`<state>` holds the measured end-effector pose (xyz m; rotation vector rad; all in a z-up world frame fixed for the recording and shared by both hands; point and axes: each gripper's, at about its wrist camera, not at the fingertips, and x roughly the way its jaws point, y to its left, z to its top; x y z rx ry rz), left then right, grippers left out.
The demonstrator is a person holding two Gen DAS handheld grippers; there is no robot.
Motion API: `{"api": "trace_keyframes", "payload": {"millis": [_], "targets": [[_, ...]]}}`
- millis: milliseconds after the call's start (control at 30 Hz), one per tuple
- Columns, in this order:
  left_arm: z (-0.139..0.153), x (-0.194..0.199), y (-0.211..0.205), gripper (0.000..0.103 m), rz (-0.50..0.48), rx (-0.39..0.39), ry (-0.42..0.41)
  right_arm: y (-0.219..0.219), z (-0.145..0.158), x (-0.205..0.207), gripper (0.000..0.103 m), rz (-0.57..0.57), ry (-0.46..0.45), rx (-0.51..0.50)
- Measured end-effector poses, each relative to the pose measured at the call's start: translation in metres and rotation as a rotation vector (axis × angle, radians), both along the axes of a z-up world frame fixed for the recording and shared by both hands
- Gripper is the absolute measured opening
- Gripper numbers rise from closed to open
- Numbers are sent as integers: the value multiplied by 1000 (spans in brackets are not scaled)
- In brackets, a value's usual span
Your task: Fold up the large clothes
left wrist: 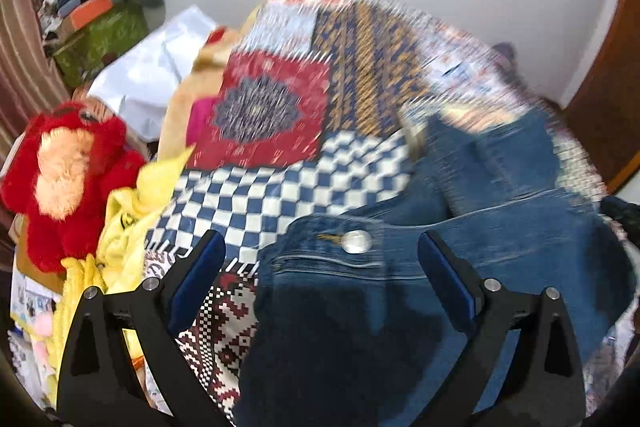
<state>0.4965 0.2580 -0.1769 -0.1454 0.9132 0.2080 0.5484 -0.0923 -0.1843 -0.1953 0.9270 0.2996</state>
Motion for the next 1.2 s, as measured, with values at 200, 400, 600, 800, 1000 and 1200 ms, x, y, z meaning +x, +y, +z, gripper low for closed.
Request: {"api": "trace_keyframes", "payload": {"millis": [200, 400, 600, 800, 1000, 1200], "targets": [[29, -25, -28, 98, -70, 54, -37, 55, 27, -52, 15, 178, -51, -17], [9, -55, -46, 98, -83, 37, -6, 95, 13, -93, 15, 274, 21, 48], [-38, -66, -67, 98, -110, 62, 71, 115, -40, -92, 15, 272, 65, -90], [-74, -61, -66, 102, -68, 92, 91, 89, -44, -84, 15, 266, 59, -67], [-72, -67, -63, 102, -67, 117, 95, 66, -54, -82, 15, 183, -1, -249], [-71, -78, -45, 102, -56, 126, 110, 20, -49, -78, 15, 103, 25, -246]]}}
